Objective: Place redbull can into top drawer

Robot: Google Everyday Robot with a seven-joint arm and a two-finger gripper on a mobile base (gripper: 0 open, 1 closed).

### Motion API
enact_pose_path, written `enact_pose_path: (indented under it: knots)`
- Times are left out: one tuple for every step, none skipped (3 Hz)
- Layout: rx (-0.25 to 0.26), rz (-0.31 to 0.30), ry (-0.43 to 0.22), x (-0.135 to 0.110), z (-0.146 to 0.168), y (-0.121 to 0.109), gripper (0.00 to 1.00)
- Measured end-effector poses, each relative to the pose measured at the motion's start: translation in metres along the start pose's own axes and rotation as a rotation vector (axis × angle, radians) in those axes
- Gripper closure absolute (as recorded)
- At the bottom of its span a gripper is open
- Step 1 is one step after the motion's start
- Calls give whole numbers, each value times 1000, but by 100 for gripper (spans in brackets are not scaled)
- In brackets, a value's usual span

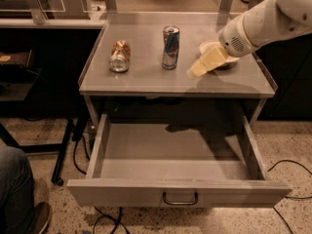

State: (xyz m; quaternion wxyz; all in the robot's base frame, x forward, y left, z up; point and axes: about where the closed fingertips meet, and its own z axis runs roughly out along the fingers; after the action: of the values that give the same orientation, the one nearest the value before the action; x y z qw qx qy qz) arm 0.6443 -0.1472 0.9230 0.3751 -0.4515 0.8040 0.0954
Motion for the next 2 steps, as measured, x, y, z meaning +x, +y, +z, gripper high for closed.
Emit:
enact_pose_path:
  knots:
    - [11, 3, -11, -3, 3, -3, 0]
    - [3, 10, -17, -2, 3, -1, 0]
